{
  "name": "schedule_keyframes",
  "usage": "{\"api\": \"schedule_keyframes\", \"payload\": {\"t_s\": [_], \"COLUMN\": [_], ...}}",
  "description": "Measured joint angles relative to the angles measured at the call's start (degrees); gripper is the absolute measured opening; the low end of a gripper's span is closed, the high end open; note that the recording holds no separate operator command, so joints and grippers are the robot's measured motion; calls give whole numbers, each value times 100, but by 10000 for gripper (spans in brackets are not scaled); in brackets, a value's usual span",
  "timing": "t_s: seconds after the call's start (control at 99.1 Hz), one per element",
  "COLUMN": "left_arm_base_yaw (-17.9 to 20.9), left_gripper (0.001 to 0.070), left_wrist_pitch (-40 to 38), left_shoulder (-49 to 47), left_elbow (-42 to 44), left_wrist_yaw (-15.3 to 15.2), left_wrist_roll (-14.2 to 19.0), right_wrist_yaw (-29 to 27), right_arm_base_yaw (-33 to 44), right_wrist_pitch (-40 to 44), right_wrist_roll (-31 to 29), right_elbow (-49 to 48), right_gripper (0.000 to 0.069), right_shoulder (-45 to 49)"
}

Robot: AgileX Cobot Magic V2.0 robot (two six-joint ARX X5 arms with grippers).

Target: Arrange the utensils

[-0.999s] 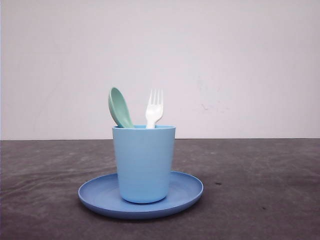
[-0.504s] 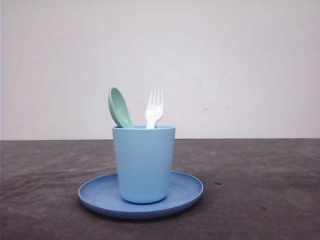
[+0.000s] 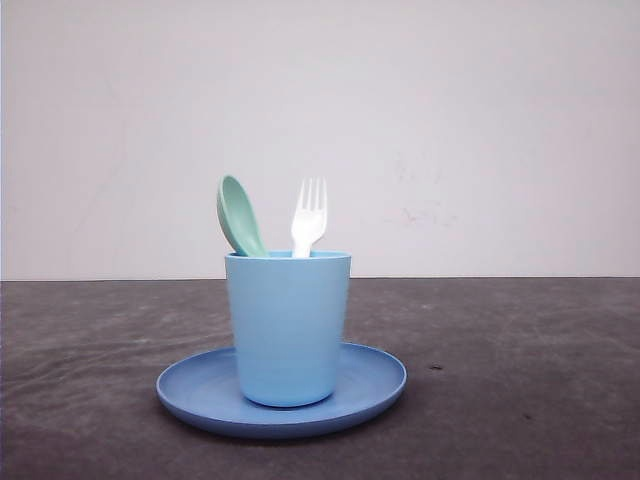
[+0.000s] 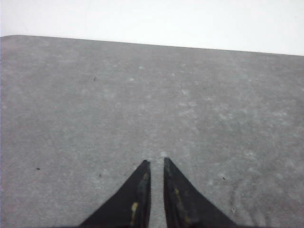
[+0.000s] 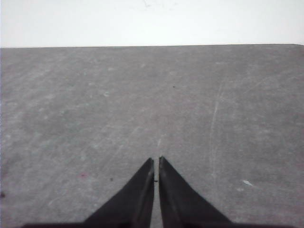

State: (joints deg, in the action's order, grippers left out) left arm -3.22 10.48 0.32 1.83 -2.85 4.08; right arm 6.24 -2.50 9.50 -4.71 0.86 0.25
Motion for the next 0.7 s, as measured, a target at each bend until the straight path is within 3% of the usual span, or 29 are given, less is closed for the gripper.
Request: {"api": "schedule_keyframes", "payload": {"t_s": [0.696], "left_arm_base_yaw": [0], "left_gripper": [25], "left_wrist_pitch": [0], "left_shoulder": [0], "left_elbow": [0], "left_wrist_yaw": [0], "left_wrist_roll": [0], "right_wrist_yaw": [-17], "right_arm_base_yaw": [0], "right_wrist_pitch": [-11], "right_wrist_roll": [42], "right_elbow": [0], "right_gripper": [18], "right_shoulder": [0]}}
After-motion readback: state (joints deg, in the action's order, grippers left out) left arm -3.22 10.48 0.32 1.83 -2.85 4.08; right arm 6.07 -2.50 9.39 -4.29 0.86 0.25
